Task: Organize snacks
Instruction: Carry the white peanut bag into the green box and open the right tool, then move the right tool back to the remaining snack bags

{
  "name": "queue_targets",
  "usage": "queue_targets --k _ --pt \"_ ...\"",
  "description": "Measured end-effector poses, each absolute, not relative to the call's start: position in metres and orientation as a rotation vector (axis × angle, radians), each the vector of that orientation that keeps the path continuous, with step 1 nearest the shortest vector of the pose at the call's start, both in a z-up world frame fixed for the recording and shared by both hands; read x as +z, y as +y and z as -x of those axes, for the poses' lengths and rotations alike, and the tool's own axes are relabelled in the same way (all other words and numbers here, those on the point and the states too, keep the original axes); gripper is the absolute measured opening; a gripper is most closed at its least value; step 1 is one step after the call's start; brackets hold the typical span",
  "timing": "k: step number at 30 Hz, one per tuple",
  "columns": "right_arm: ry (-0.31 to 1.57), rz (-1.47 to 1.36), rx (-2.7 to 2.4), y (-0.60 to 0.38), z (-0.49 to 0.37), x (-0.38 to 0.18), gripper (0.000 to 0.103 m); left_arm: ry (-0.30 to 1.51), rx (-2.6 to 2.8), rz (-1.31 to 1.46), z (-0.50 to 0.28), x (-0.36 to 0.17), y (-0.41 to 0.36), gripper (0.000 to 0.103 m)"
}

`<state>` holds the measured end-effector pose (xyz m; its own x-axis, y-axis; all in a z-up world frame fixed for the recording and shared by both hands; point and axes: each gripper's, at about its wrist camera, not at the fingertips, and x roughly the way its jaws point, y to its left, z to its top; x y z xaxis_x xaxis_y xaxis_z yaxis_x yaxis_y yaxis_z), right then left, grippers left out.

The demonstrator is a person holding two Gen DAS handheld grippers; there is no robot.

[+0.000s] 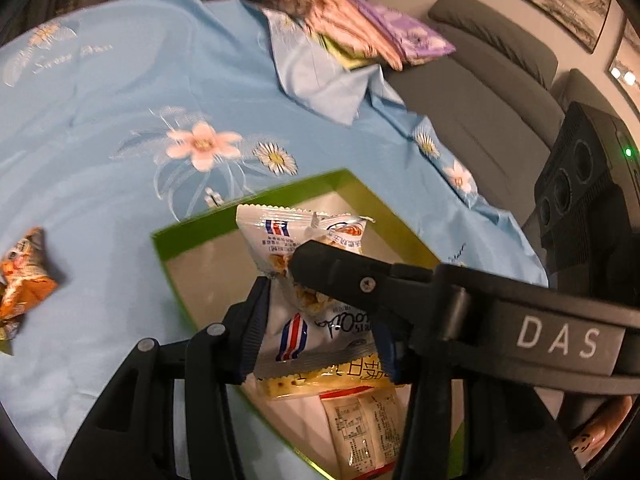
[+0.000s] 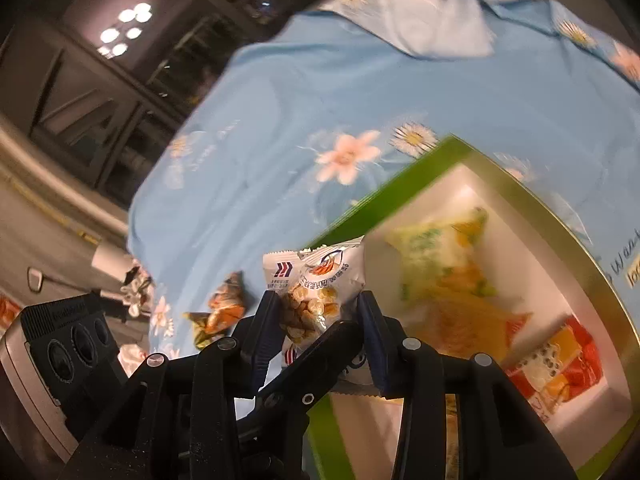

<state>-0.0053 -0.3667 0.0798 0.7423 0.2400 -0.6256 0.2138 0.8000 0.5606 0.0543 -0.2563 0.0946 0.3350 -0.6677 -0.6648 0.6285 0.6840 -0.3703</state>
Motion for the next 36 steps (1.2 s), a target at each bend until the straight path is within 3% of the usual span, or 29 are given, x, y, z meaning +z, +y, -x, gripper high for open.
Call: queue_targets --k 20,26,36 --pt "0.860 -0.782 -0.005 -0.389 -0.014 0.047 0.043 1.014 -0.755 -0.004 -0.073 0.072 -0.275 0.049" --pt "0.871 -0.792 -0.065 -0.396 -0.011 0.045 0.043 1.018 -0.788 -0.003 -0.070 0.074 -0.274 0.059" --pt "0.836 -0.737 -0.100 -0.388 -0.008 0.057 0.060 0.927 -0.785 0.052 -0.053 0.098 -0.236 0.079"
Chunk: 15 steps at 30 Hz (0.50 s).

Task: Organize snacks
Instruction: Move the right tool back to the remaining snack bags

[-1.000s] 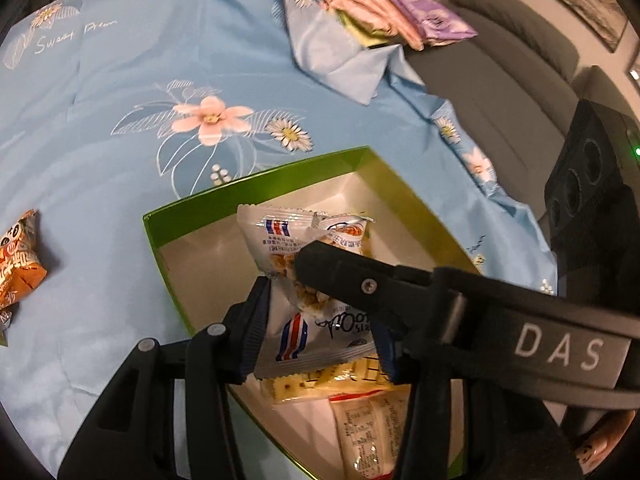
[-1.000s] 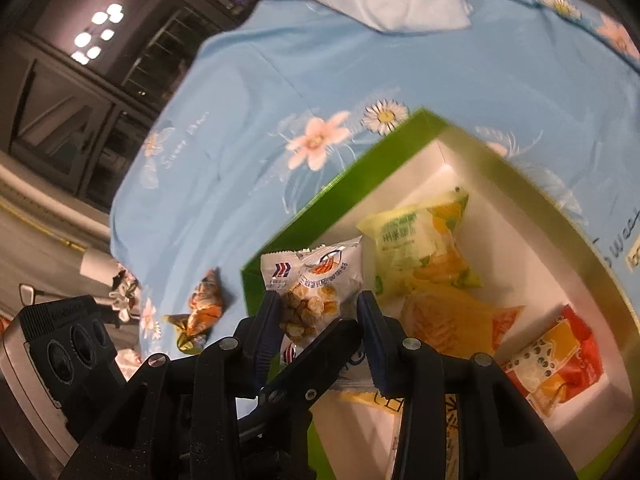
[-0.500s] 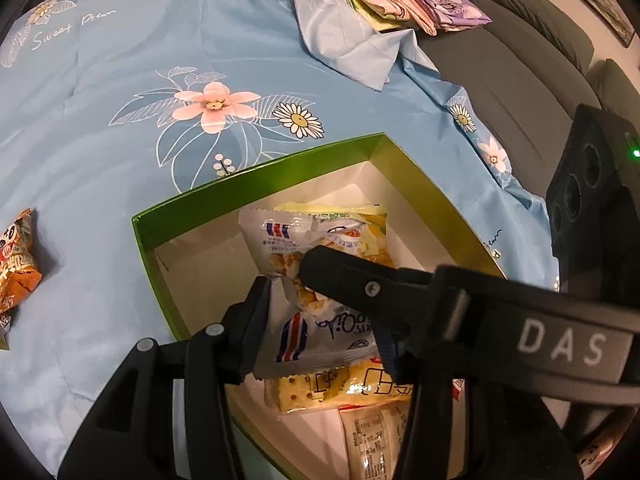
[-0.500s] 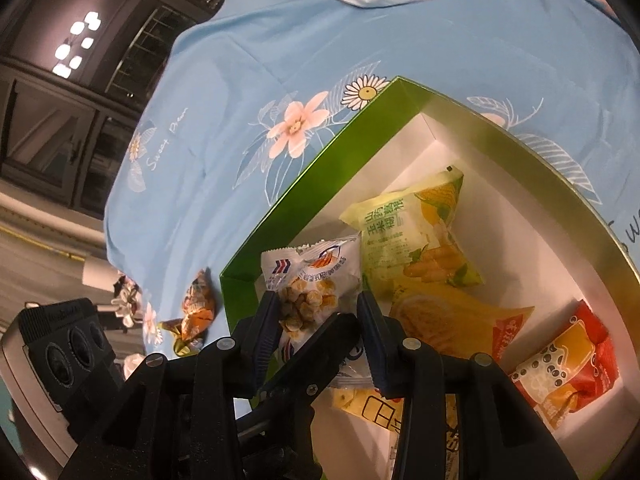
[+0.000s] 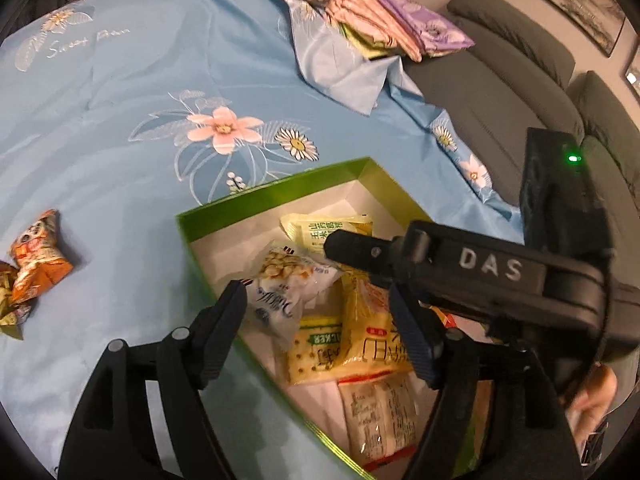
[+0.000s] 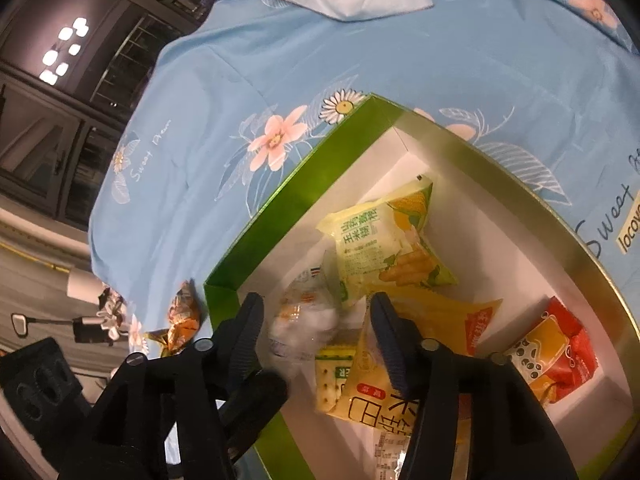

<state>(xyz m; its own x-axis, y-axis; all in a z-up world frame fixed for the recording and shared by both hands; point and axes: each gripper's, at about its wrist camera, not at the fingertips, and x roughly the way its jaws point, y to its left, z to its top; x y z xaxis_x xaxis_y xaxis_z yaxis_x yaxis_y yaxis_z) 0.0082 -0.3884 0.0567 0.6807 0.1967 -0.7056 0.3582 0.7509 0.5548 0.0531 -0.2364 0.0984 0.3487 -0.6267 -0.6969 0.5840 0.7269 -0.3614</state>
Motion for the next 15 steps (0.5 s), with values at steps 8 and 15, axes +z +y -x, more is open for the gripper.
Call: queue_targets --k 8,15 --pt "0.774 -0.601 -0.147 -0.367 -0.004 0.075 0.075 0.829 -0.703 0.159 -0.032 0.122 -0.161 0.093" --pt "0.719 -0.430 -0.204 -0.336 -0.004 0.089 0.082 0.772 -0.471 0.319 -0.013 0.112 -0.051 0.102"
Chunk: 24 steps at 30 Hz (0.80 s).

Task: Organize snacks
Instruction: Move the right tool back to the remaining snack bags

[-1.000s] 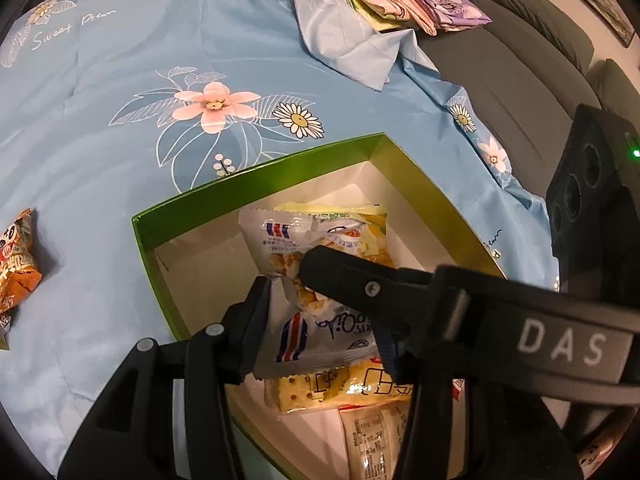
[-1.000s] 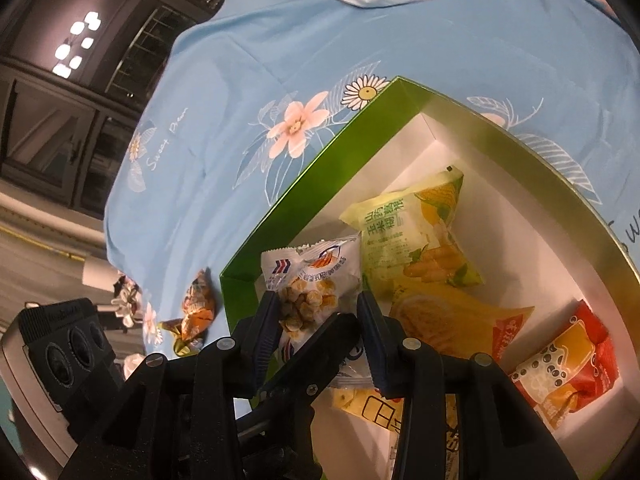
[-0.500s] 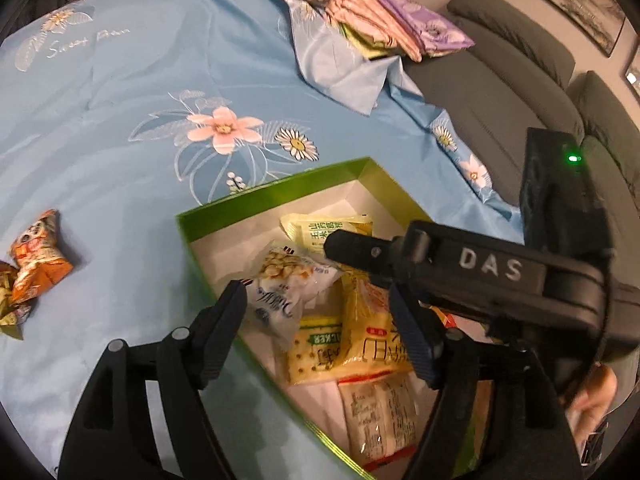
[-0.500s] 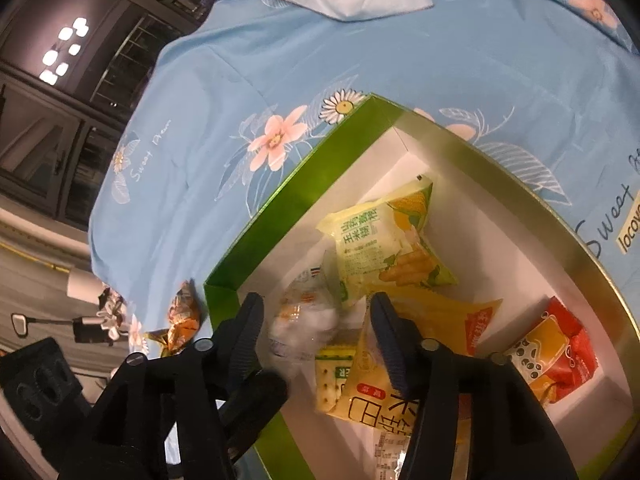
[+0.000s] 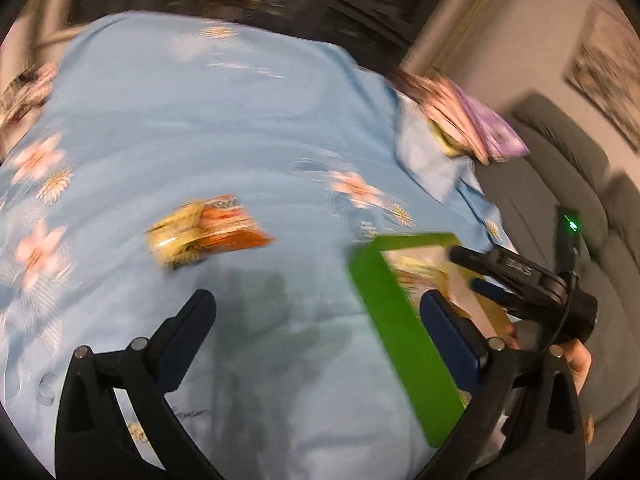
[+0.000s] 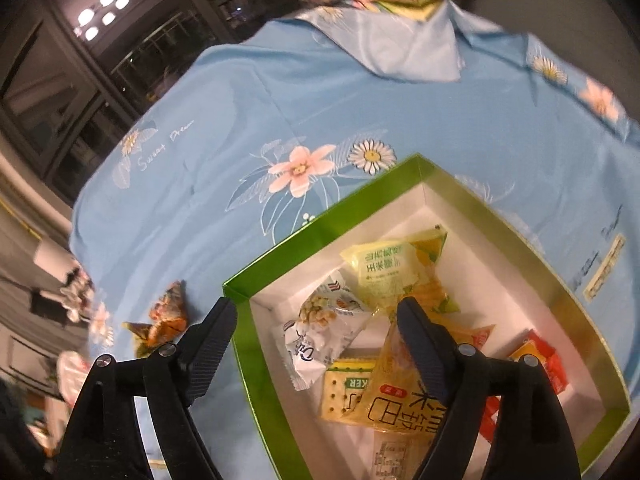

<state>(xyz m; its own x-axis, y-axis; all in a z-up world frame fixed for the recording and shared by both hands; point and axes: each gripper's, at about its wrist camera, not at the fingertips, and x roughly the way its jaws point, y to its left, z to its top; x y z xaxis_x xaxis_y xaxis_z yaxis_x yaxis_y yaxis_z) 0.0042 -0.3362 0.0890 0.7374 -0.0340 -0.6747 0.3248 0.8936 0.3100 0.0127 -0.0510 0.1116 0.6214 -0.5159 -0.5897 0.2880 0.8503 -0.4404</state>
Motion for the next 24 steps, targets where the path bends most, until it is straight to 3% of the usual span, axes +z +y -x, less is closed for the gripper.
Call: queue_targets --k 15,24 --pt "0.609 -0.125 -0.138 -0.225 -0.013 0.093 0.082 0.817 -0.081 0.358 -0.039 0.068 0.040 0.102" --pt "0.848 -0.132 0.103 -0.152 -0.093 0.076 0.082 0.893 -0.066 0.434 -0.049 0.056 0.061 0.102"
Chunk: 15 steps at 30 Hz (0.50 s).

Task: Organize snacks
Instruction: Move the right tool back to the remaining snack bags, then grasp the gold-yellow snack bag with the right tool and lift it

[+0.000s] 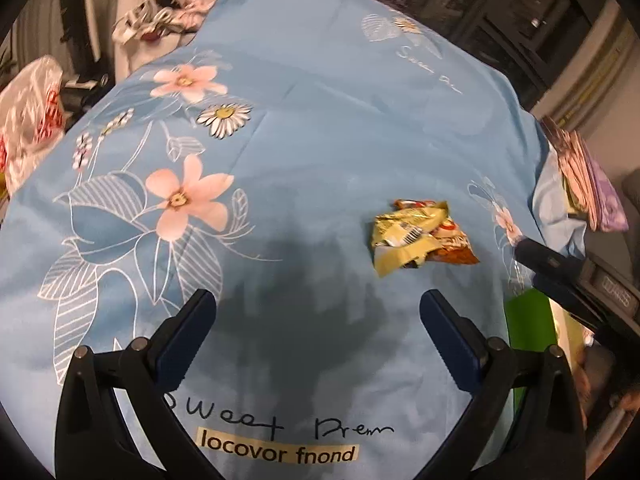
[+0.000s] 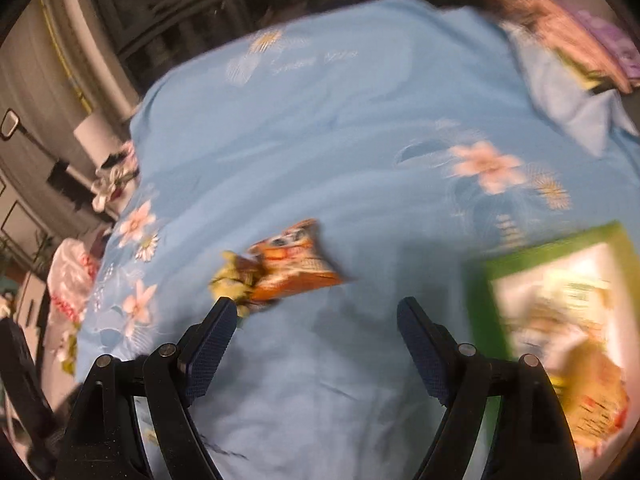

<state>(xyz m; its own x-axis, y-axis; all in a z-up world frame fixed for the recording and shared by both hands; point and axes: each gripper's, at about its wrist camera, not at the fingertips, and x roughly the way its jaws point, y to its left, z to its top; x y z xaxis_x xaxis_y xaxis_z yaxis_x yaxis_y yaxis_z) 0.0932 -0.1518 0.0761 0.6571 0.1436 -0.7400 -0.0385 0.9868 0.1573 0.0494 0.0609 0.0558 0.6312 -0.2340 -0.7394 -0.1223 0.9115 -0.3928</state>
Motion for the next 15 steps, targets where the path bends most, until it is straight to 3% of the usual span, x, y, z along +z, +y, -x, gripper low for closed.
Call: queue_targets --k 6,9,11,15 --pt "0.961 -0.093 0.100 -0.119 -0.144 0.057 0.082 0.922 -0.043 0.462 -0.053 0.053 0.077 0.102" --pt "0.929 -0.052 0.158 -0.102 -0.143 0.054 0.082 0.933 -0.036 0.478 -0.055 0.052 0.083 0.102" --pt "0.934 -0.030 0.198 -0.091 -0.146 0.049 0.076 0.940 -0.031 0.482 -0.055 0.051 0.084 0.102" --pt "0.984 0.012 0.191 -0.077 -0.159 0.031 0.050 0.960 -0.036 0.466 -0.056 0.049 0.083 0.102"
